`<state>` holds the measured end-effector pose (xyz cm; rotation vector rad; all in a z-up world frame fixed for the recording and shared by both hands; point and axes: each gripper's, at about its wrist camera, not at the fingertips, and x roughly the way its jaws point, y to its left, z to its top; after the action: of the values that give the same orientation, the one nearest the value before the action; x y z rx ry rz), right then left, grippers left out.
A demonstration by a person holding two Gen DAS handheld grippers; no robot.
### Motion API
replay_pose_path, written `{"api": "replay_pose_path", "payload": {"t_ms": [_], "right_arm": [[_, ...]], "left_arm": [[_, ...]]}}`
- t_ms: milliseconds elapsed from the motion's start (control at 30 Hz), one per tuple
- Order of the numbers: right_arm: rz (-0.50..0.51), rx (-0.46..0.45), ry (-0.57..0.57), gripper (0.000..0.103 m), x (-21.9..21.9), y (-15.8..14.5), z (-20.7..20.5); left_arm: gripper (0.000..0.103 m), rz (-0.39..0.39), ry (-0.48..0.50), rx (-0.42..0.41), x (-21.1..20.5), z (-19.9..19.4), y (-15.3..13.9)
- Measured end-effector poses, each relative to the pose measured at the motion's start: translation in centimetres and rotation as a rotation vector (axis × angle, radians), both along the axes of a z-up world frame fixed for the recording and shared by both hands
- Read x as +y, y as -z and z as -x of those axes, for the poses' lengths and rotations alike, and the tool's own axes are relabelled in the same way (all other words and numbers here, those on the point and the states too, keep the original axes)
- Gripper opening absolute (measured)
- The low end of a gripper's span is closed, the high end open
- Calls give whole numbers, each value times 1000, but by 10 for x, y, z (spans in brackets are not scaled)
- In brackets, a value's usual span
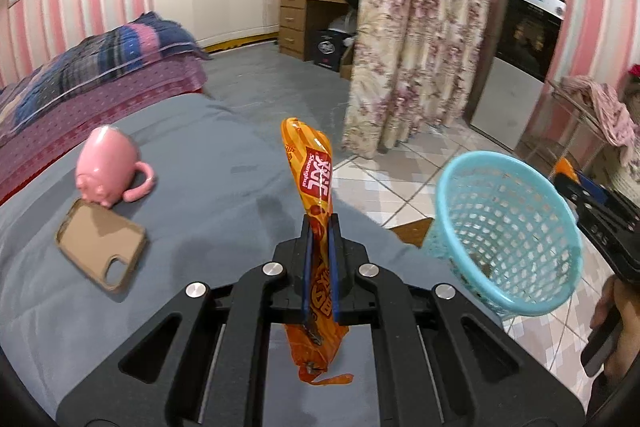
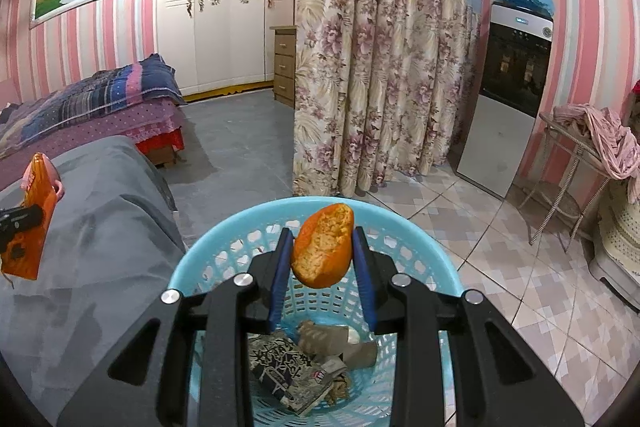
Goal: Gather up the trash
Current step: 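Carry the snack bag and peel over the blue basket and open both tools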
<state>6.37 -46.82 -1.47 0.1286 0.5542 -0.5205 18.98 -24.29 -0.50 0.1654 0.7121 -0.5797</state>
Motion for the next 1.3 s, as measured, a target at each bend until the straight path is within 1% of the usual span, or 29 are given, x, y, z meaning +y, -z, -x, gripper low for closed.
{"api": "replay_pose_path", "payload": {"t_ms": [167, 267, 367, 467, 533, 767, 867, 900, 933, 967, 1000, 1033, 1100, 1167, 1200, 1233, 1300], "right_arm": [[-14, -4, 28, 30, -14, 4, 7], [-34, -14, 53, 30, -22, 7, 12], [-55, -25, 79, 30, -32, 10, 19], [-66, -30, 108, 30, -41, 15, 25], [-77, -34, 123, 30, -46, 19, 29], [-89, -51, 170, 30, -60, 23, 39], [-79, -46, 179, 30, -65, 24, 40], [-78, -45, 181, 30, -66, 25, 40], [-78, -39, 186, 30, -68, 27, 40], [-77, -36, 189, 30, -68, 28, 40], [-78, -32, 191, 30, -69, 28, 39], [-81, -29, 193, 30, -70, 30, 38], [-84, -27, 192, 30, -71, 29, 37], [-80, -23, 184, 30, -69, 29, 35], [-74, -20, 180, 30, -68, 29, 35], [-68, -18, 177, 30, -67, 29, 34], [-58, -16, 172, 30, -63, 28, 33]], "left_arm": [[6, 34, 52, 9, -14, 8, 0], [6, 32, 72, 3, -29, 11, 0], [6, 12, 97, -24, -50, 18, -2], [6, 41, 150, -44, -77, 32, -6], [6, 39, 177, -69, -93, 39, -5], [6, -1, 275, -85, -160, 50, 18], [6, -11, 294, -93, -173, 50, 25], [10, -7, 297, -84, -174, 47, 27], [24, -6, 296, -69, -175, 45, 29], [32, -6, 292, -57, -175, 41, 31], [47, -5, 281, -48, -172, 38, 33], [56, -6, 271, -46, -171, 35, 35], [58, -19, 259, -48, -167, 31, 38], [69, -38, 230, -57, -161, 26, 39], [79, -44, 209, -69, -157, 24, 38], [84, -46, 195, -81, -154, 23, 37], [89, -50, 173, -111, -144, 22, 33]]}}
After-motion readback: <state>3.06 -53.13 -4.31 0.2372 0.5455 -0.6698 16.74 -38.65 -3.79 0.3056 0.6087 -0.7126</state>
